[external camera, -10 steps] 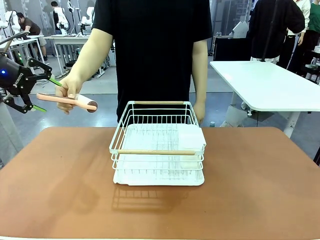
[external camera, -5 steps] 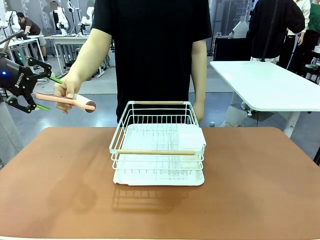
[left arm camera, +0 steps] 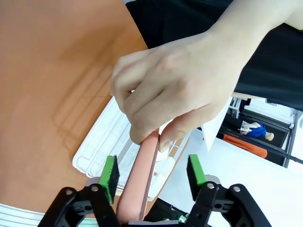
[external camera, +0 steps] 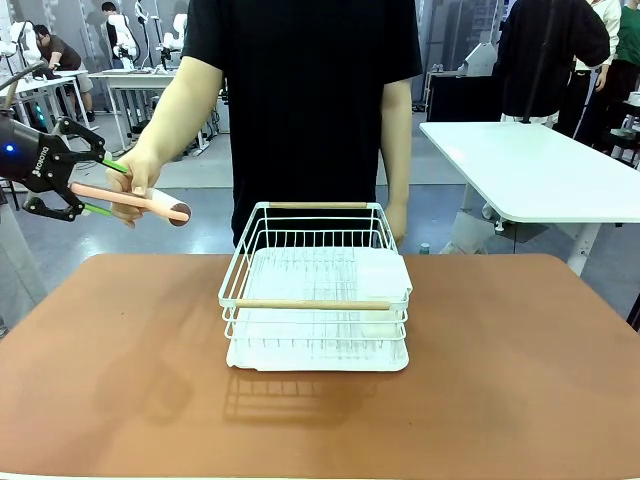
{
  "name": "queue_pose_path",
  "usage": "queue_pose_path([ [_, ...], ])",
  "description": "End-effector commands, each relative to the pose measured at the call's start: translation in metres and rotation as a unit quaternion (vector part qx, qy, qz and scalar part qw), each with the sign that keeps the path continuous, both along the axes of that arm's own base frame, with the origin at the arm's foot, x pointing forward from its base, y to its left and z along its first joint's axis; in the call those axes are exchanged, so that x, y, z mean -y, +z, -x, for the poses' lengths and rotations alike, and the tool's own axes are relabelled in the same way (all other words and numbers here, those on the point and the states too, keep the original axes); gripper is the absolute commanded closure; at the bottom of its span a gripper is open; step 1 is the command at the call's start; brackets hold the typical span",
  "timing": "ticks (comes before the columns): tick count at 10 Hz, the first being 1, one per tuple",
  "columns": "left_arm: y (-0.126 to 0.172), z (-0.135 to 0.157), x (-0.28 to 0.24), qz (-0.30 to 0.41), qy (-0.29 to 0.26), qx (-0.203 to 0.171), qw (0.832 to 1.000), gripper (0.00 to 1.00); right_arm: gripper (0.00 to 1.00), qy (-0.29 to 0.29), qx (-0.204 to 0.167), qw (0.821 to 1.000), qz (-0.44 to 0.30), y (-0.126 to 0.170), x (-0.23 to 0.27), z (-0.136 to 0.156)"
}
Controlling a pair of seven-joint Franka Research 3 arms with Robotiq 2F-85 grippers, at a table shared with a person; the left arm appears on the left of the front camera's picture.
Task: Clean the table.
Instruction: Pick up the Lint Roller when the human hands it over.
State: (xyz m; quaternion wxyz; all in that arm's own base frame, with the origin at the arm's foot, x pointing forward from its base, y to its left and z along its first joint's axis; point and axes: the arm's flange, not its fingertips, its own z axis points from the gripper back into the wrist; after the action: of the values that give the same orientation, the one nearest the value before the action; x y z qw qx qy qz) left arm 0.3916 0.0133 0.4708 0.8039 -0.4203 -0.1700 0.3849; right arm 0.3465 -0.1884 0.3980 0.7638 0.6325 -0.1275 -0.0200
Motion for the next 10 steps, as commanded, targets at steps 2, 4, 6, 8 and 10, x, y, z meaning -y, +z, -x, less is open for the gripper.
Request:
queue_pose_path([
  [2, -0.0218, 0.0459, 0.0044, 0.009, 0.001, 0.031, 0.999, 0.58, 0.00, 0.000, 0.008, 1.000, -0.005, 0.0022, -0.0014, 0.0010],
  [4, -0.0194, 0.0457, 0.0020, 0.005, 0.005, 0.038, 0.999, 0.77, 0.00, 0.000, 0.008, 1.000, -0.005, 0.0022, -0.0014, 0.0010],
  [6, -0.0186, 0.0456, 0.0023, 0.006, 0.002, 0.040, 0.999, 0.97, 0.00, 0.000, 0.008, 1.000, -0.005, 0.0022, -0.0014, 0.0010],
  [8, -0.0180, 0.0457, 0.0013, 0.008, 0.002, 0.041, 0.999, 1.00, 0.00, 0.000, 0.008, 1.000, -0.005, 0.0022, -0.0014, 0.0010],
  [10, -0.0170, 0.0466, 0.0003, 0.011, 0.002, 0.042, 0.999, 1.00, 0.00, 0.000, 0.008, 1.000, -0.005, 0.0022, -0.0014, 0.0010],
])
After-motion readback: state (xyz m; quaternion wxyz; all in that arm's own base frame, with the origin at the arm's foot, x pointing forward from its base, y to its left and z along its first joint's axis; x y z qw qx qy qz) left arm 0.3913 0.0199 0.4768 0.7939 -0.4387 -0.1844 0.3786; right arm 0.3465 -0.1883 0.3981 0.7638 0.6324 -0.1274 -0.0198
